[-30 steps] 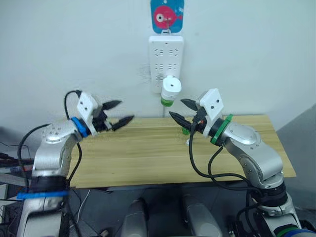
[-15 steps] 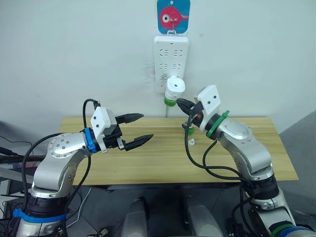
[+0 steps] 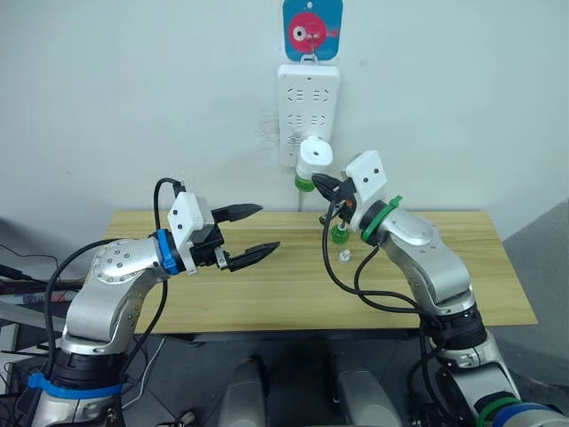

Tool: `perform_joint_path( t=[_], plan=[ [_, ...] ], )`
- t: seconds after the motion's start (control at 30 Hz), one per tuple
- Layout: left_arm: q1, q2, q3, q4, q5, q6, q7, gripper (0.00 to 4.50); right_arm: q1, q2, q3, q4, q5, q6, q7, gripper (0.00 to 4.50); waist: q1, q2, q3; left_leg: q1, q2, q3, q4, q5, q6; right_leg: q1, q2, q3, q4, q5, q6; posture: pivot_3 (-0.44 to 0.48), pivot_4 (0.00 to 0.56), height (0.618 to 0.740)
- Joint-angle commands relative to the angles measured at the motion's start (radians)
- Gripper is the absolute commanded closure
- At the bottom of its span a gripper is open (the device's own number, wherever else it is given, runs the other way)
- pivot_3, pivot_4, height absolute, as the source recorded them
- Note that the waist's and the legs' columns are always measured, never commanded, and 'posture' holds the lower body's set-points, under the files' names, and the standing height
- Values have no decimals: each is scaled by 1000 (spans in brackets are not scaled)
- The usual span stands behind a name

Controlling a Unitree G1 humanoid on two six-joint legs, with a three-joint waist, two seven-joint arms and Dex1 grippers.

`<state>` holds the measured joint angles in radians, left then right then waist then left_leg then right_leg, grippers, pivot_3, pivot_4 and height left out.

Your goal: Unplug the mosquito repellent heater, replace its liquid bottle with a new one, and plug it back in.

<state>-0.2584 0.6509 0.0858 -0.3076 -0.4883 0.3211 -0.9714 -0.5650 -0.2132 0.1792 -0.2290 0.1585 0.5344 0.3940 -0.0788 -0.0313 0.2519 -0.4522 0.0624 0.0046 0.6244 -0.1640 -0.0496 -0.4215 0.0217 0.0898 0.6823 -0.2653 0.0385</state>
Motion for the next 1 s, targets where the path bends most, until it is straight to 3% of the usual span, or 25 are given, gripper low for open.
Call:
perform_joint_path(
  t=[0.03,0.2,0.33,0.5,0.57,0.7,1.0],
  plan=[
    [-10,4,10,-20,-7,-18,0,596,-41,3,-43,4,-21,-35,-39,4463,0,0,0,0,0,0,0,0,0,0,0,0,0,0,0,-39,196,740],
    [-21,-1,5,-14,-5,-19,5,596,-58,8,-71,22,-1,-6,-47,4463,0,0,0,0,0,0,2,0,0,0,0,0,1,1,1,-42,196,740],
    [-24,-2,15,0,-23,3,7,596,0,-53,-49,-101,103,64,98,4463,4,0,0,0,0,0,3,0,0,1,0,0,1,1,1,-44,196,740],
    [15,47,18,45,16,-21,-32,596,116,-246,-32,-302,204,149,275,4463,8,0,0,-1,0,0,1,-1,1,0,0,0,-1,1,0,-38,185,740],
    [38,95,13,71,33,-41,-87,70,152,-331,-38,-344,199,138,321,4500,8,0,0,0,0,0,0,-1,1,0,0,-1,-1,0,-1,-33,179,740],
    [51,182,29,155,58,-85,-172,0,224,-484,-137,-384,237,123,415,3608,8,-1,-2,0,1,0,0,-1,1,0,0,-1,0,0,-1,-14,157,740],
    [125,316,45,133,143,-67,-156,0,345,-800,-349,-357,305,89,640,362,20,-3,-33,0,0,2,0,-1,0,0,-1,0,-1,0,0,4,112,740]
  ],
)
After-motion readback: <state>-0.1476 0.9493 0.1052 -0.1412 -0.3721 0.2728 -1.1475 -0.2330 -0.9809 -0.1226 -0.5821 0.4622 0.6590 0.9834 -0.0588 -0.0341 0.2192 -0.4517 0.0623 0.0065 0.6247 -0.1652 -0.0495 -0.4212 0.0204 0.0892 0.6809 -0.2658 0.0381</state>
